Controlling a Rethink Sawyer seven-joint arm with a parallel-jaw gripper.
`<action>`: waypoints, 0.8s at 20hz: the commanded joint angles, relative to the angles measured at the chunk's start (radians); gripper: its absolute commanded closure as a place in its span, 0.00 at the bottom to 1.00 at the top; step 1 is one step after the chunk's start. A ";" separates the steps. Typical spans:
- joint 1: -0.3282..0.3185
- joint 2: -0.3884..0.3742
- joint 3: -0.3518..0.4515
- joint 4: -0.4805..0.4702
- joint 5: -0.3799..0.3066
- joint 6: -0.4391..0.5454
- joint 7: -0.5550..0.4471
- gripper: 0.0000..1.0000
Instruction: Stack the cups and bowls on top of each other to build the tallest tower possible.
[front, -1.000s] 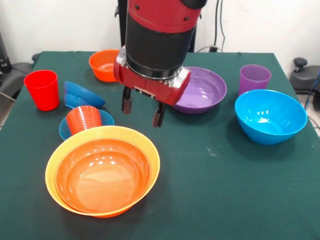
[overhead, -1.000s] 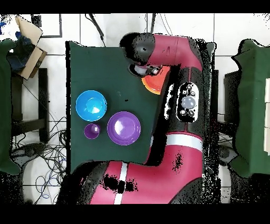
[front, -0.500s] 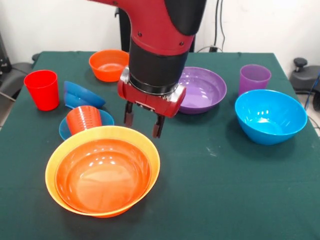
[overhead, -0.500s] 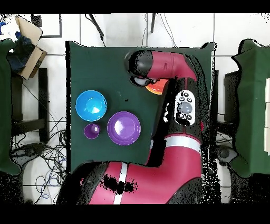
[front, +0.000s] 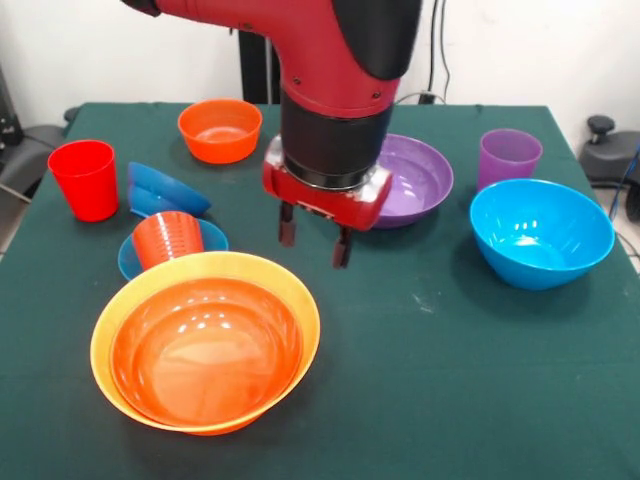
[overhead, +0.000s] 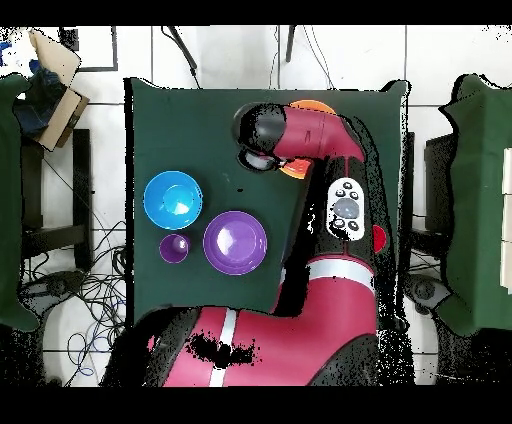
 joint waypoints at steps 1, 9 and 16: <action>0.081 0.022 0.069 -0.007 0.099 0.092 0.249 0.00; 0.203 0.146 -0.025 -0.247 0.182 0.178 0.454 0.00; 0.288 0.296 -0.098 -0.459 0.228 0.241 0.641 0.00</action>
